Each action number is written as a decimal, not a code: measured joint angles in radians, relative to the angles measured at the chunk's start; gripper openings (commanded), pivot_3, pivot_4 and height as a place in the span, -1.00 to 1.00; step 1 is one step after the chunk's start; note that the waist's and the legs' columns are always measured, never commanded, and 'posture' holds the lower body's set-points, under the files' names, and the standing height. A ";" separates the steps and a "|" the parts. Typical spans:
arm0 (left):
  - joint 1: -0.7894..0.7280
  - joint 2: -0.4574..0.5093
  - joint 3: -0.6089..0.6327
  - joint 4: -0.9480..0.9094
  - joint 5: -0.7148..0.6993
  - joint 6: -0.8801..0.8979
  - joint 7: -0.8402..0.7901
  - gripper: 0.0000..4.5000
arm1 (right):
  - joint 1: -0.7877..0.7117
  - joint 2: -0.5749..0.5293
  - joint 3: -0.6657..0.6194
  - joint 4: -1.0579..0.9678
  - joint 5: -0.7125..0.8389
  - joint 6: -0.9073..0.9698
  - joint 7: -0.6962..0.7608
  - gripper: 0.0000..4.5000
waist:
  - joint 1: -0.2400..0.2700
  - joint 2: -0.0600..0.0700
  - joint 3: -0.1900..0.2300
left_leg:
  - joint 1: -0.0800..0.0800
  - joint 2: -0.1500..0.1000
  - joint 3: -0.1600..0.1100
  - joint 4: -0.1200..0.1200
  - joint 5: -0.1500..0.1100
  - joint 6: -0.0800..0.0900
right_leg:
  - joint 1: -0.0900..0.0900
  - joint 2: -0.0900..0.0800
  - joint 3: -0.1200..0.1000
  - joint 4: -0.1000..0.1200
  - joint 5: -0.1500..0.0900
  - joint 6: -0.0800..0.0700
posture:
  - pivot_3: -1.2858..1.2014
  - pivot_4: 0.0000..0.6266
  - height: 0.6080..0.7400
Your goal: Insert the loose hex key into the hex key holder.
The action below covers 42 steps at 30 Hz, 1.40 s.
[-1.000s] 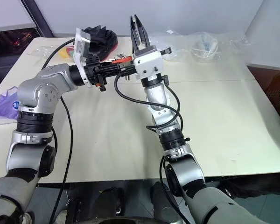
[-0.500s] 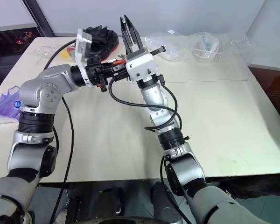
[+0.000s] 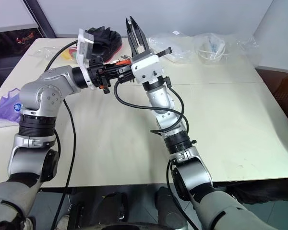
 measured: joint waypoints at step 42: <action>0.000 -0.003 -0.017 0.023 0.048 -0.019 -0.030 -1.00 | 0.051 -0.020 0.044 -0.018 -0.010 0.023 0.050 -0.99 | 0.001 0.000 0.000 | 0.000 0.000 0.000 0.000 0.000 0.000 | 0.000 0.000 0.000 0.000 0.000 0.000 | 0.03 -0.52 1.00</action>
